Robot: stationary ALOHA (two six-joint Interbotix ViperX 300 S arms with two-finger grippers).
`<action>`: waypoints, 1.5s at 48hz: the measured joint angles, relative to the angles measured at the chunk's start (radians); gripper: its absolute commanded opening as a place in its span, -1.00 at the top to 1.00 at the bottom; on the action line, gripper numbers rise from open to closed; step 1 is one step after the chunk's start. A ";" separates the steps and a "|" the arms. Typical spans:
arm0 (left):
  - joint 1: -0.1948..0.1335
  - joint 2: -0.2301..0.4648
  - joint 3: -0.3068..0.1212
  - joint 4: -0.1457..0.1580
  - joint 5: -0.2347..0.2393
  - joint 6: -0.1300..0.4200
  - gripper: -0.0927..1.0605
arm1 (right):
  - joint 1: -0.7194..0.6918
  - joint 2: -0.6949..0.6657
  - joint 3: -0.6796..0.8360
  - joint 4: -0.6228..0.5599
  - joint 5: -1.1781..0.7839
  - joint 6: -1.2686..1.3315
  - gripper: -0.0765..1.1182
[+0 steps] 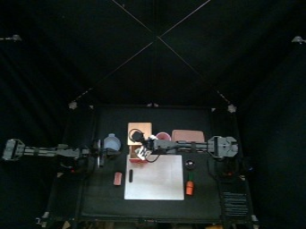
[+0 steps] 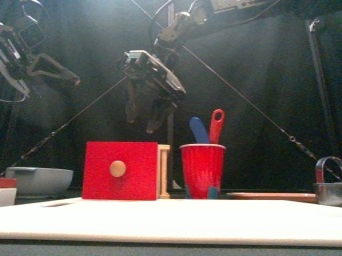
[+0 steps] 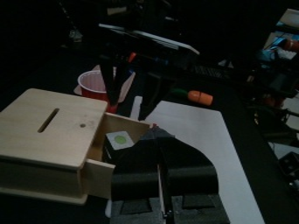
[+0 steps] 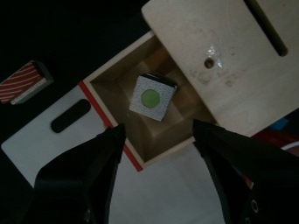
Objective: Place sushi on board then cut the sushi with the knife then place the pieces on the plate
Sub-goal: Place the sushi on the board
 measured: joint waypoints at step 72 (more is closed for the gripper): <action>0.009 0.002 0.046 -0.031 -0.011 -0.002 0.67 | -0.006 0.089 -0.049 -0.109 0.008 0.206 -0.35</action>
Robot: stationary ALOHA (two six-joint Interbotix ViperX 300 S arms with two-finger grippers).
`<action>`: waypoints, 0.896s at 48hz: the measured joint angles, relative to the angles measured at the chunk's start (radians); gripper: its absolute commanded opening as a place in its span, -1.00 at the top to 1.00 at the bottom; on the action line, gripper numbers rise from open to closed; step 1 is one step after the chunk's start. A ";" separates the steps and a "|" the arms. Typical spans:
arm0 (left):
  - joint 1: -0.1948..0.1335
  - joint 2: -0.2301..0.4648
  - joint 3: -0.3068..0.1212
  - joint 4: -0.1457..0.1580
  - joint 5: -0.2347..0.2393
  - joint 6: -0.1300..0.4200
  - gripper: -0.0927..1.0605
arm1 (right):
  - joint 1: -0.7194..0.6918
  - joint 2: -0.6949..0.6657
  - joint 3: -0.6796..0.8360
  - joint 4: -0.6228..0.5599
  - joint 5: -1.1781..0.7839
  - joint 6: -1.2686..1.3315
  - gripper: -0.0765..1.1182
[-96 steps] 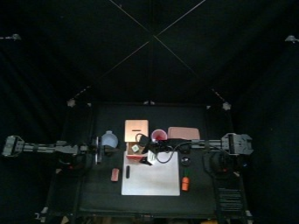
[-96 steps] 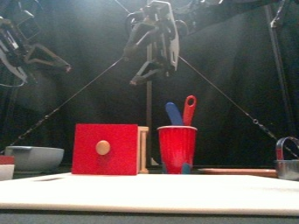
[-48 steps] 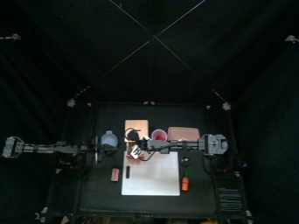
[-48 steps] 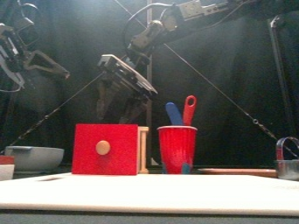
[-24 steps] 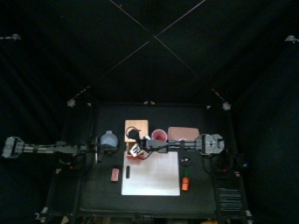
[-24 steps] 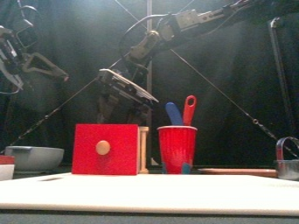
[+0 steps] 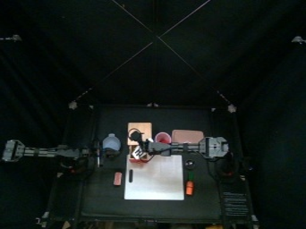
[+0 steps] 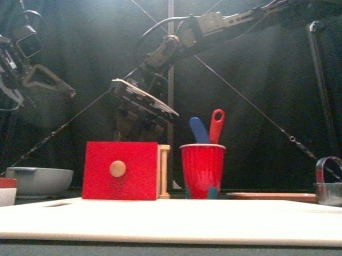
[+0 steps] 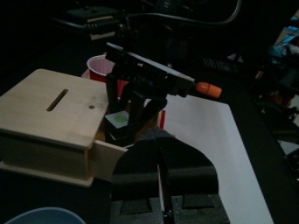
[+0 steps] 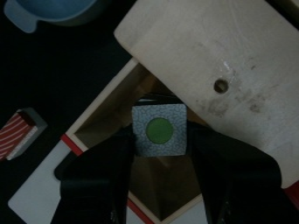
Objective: Place sushi on board then cut the sushi with the knife then place the pieces on the plate
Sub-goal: Place the sushi on the board
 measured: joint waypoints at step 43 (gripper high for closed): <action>0.075 0.009 -0.034 -0.003 -0.006 0.000 0.67 | 0.249 -0.565 0.637 -0.121 -0.153 -0.190 -0.35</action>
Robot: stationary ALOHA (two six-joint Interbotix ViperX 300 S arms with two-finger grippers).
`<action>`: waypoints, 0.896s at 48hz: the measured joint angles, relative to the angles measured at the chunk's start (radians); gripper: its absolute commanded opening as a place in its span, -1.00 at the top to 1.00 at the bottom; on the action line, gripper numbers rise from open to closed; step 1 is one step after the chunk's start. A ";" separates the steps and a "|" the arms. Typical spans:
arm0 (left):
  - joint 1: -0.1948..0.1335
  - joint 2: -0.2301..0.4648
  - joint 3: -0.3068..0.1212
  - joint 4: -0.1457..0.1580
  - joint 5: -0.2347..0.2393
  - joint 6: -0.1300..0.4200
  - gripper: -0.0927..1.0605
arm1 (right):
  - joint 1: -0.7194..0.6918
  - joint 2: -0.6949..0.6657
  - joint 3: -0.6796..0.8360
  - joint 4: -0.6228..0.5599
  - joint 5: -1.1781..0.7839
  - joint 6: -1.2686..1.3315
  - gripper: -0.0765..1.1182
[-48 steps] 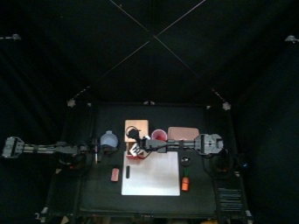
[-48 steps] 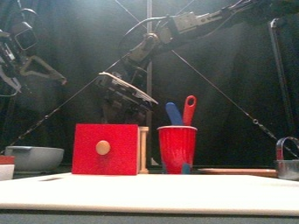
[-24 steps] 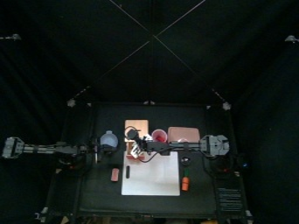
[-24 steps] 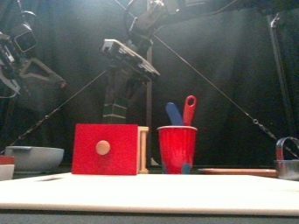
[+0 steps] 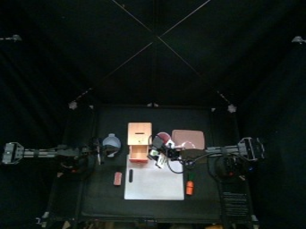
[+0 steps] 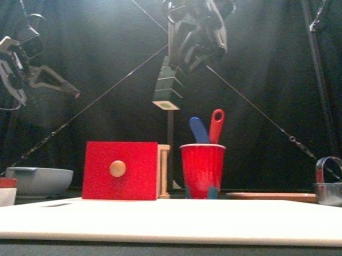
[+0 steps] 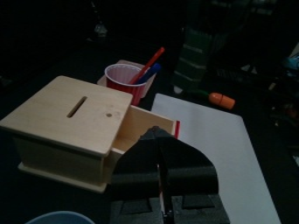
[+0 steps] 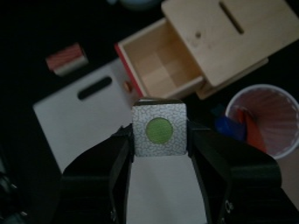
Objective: Place sushi on board then cut the sushi with the knife then place the pieces on the plate
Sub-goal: Place the sushi on the board
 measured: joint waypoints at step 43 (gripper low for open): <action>0.038 0.114 -0.054 -0.002 -0.067 0.002 0.67 | 0.253 0.382 -0.204 -0.316 0.215 -0.003 -0.38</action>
